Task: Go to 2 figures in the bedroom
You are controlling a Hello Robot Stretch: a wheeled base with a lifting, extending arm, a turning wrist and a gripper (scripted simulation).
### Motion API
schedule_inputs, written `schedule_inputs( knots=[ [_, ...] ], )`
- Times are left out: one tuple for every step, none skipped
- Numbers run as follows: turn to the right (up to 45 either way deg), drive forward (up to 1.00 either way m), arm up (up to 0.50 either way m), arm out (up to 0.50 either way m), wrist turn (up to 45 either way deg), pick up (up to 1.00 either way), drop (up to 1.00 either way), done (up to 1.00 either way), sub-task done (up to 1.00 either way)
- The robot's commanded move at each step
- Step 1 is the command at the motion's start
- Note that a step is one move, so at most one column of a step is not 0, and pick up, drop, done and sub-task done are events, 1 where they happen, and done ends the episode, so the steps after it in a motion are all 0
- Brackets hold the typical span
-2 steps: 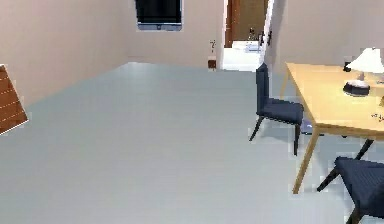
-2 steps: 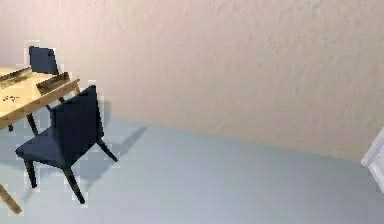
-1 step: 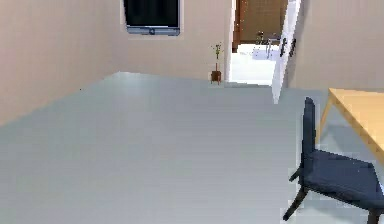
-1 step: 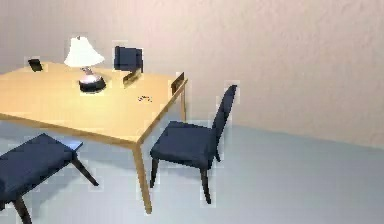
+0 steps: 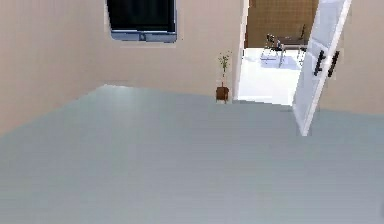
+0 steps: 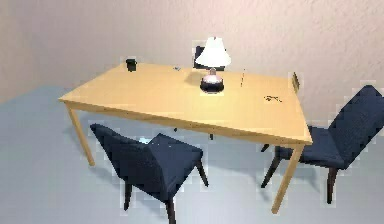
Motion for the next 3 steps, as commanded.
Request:
schedule_inputs(
  knots=[
    [15.0, 0.0, 0.0, 0.0, 0.0, 0.0, 0.0, 0.0, 0.0],
    [0.0, 1.0, 0.0, 0.0, 0.0, 0.0, 0.0, 0.0, 0.0],
    [0.0, 1.0, 0.0, 0.0, 0.0, 0.0, 0.0, 0.0, 0.0]
  ],
)
